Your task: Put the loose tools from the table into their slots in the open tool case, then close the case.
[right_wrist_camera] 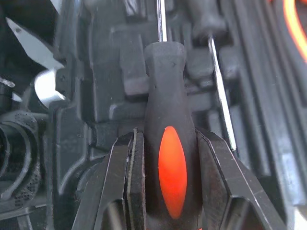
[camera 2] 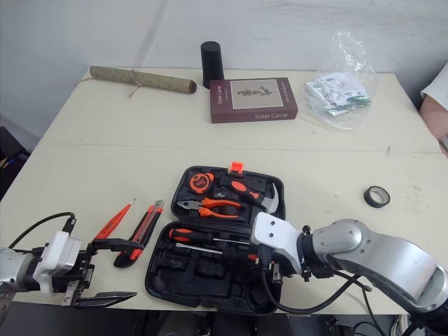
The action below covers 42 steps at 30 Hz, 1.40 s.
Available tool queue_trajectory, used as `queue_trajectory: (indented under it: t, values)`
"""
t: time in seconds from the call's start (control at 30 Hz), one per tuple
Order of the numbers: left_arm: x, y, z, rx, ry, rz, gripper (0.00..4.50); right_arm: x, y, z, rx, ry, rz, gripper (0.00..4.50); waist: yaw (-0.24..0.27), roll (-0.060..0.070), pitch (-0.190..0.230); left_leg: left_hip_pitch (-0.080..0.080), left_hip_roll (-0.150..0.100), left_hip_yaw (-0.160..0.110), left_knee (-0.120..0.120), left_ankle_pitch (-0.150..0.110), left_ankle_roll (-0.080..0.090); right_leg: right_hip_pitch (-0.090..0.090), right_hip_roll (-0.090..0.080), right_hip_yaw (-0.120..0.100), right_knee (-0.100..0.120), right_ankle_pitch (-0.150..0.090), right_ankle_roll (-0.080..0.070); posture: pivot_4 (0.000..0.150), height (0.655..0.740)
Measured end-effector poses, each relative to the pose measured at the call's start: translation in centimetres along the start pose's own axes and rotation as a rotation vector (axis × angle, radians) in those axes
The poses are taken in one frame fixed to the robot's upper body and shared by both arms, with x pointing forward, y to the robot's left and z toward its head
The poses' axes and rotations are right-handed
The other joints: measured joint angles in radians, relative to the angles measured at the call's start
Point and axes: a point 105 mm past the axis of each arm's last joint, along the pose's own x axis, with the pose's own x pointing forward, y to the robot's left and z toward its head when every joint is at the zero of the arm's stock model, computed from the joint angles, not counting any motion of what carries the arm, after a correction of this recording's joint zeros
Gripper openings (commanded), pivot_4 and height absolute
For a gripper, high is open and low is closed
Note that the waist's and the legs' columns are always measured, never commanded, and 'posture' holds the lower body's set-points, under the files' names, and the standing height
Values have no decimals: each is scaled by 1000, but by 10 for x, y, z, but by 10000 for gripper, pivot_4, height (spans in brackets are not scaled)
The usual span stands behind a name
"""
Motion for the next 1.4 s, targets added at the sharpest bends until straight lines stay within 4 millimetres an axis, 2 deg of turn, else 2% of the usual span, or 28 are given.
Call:
queue_trajectory:
  t: [0.17,0.73,1.2,1.3,1.4]
  values:
    - [0,-1,0,-10,4,-2,45000,4,-2,-10,-35,70,-20,10231,-2,0,0,0,0,0,-1,0,-1,-1,1,-1,0,0,0,1500,7400]
    - [4,-3,4,2,6,-1,45000,7,-13,-11,-94,75,-42,10231,-4,-2,-1,0,0,0,0,0,-1,0,1,0,1,0,0,1500,7400]
    - [6,-3,5,1,7,17,45000,9,-13,-13,-90,91,-21,10231,-2,-2,-1,1,0,0,0,0,-1,0,1,-1,1,0,0,1500,7400]
    - [6,-3,5,1,7,21,45000,9,-15,-14,-74,93,-22,25056,-2,-2,-1,1,0,0,0,0,-1,0,1,-1,1,0,0,1500,7400]
    - [6,-2,5,0,6,26,45000,6,-12,-11,-70,78,29,34014,-2,-2,-1,1,0,0,0,0,-1,0,1,0,1,0,0,1500,7400]
